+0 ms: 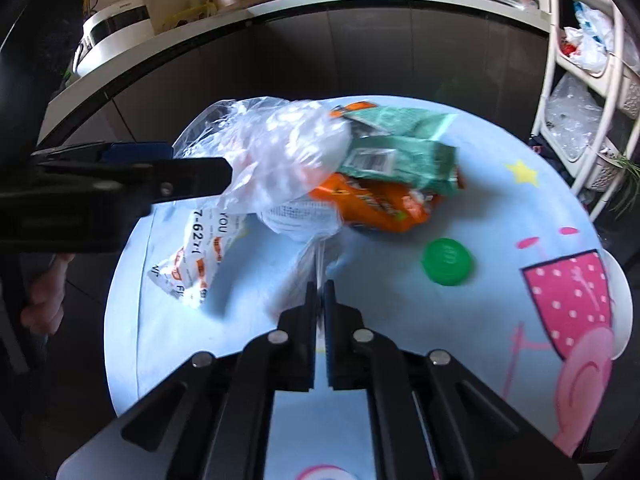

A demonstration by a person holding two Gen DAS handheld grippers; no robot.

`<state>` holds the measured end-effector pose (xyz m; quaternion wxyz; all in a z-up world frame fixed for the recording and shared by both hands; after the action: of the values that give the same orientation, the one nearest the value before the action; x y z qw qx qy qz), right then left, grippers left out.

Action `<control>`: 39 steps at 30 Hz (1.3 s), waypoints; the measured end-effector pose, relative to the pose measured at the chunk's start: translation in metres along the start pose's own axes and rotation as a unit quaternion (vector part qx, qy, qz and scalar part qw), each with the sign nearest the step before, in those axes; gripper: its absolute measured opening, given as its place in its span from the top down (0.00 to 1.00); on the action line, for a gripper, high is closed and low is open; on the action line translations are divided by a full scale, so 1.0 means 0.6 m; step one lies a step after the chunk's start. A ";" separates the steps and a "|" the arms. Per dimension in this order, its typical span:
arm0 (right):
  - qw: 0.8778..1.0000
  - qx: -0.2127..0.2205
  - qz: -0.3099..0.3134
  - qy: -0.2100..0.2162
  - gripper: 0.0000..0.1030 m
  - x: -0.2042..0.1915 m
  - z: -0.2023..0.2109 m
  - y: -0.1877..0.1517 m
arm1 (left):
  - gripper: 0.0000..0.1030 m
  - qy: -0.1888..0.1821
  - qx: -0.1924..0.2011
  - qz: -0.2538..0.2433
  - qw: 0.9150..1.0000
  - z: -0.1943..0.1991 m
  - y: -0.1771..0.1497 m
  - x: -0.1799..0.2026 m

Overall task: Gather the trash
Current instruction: 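Grasp the clear plastic bag with the left tool while the right tool grasps a white receipt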

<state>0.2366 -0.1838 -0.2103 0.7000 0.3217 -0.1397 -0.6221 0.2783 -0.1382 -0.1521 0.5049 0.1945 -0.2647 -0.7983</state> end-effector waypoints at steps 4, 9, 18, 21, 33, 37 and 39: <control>1.000 0.010 -0.008 -0.012 0.95 0.029 0.024 -0.003 | 0.15 0.021 -0.011 -0.026 0.999 -0.024 0.000 0.013; 1.000 0.014 -0.017 -0.022 0.95 0.059 0.041 -0.007 | 0.15 0.039 -0.020 -0.045 0.998 -0.047 -0.003 0.025; 0.999 0.024 -0.035 -0.030 0.95 0.095 0.062 -0.006 | 0.68 0.050 -0.036 -0.036 0.997 -0.070 -0.010 0.024; 0.999 0.025 -0.036 -0.028 0.95 0.098 0.064 -0.002 | 0.94 0.034 -0.039 -0.029 0.998 -0.063 -0.012 0.026; 0.998 0.060 -0.025 -0.028 0.96 0.087 0.124 0.018 | 0.96 -0.033 0.011 -0.005 0.999 0.057 0.039 0.036; 0.996 0.076 -0.025 -0.036 0.96 0.097 0.158 0.027 | 0.96 -0.055 0.029 0.004 0.998 0.095 0.063 0.050; 0.995 0.083 -0.024 -0.040 0.96 0.102 0.172 0.031 | 0.96 -0.063 0.034 0.007 0.997 0.106 0.075 0.058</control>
<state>0.2013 -0.2708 -0.1332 0.6494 0.3568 -0.2107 -0.6376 0.2588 -0.1714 -0.0756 0.4859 0.1587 -0.3246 -0.7958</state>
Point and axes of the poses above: each gripper's, at about its wrist camera, not at the fingertips, and z roughly against the way its jaws point, x to its right, y to its top, the point moved 9 cm from there along -z, roughly the way its jaws point, and after that the axes turned 4 degrees about y, right-handed, at the moved point
